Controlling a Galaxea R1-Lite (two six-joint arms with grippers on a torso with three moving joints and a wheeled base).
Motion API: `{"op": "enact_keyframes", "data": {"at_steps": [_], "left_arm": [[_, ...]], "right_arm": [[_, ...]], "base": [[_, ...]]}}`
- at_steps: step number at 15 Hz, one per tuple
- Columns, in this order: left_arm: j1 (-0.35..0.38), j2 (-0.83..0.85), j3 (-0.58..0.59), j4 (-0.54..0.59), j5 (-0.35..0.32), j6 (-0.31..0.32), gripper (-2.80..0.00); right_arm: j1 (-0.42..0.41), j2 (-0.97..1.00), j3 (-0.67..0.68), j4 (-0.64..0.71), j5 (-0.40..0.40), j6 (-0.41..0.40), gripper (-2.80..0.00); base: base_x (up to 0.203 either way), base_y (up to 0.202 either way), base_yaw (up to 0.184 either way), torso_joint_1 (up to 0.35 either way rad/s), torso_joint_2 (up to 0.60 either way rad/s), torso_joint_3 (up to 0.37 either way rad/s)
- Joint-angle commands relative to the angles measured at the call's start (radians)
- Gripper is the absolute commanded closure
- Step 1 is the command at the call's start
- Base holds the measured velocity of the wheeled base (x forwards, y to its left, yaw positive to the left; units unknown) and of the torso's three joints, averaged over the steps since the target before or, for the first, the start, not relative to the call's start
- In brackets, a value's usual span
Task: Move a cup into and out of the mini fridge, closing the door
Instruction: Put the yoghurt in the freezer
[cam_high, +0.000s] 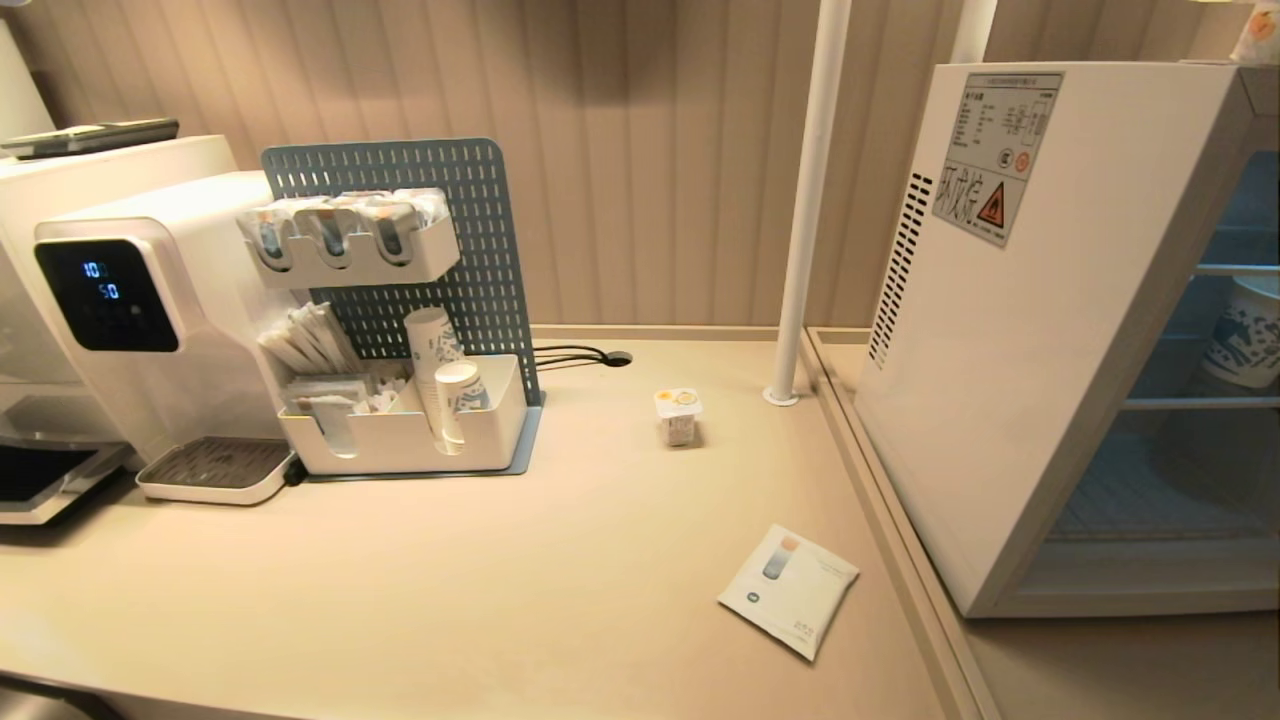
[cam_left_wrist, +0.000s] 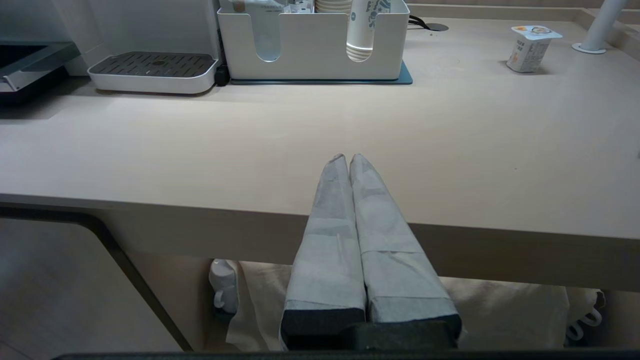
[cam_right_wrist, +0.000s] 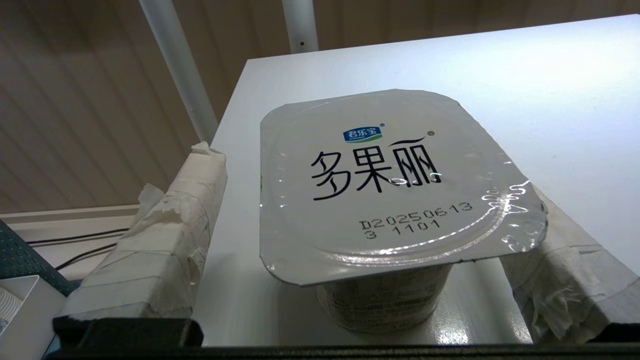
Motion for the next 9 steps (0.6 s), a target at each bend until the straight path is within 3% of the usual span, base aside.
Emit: {"op": "enact_keyframes", "data": {"at_steps": [1,2,9], "left_arm": [[0.0,0.002,0.002,0.0,0.001,-0.001,0.0],[0.0,0.002,0.002,0.0,0.001,-0.001,0.0],[0.0,0.002,0.002,0.0,0.001,-0.002,0.0]], "right_arm": [[0.0,0.021,-0.01,0.001,-0.004,0.0,-2.8],[-0.001,0.029,-0.023,0.005,-0.008,0.001,0.0],[0.0,0.023,-0.023,0.002,0.005,0.002,0.0]], "base": [[0.0,0.0,0.0,0.0,0.0,0.0],[0.0,0.0,0.0,0.0,0.0,0.0],[0.0,0.0,0.0,0.0,0.0,0.0]]}}
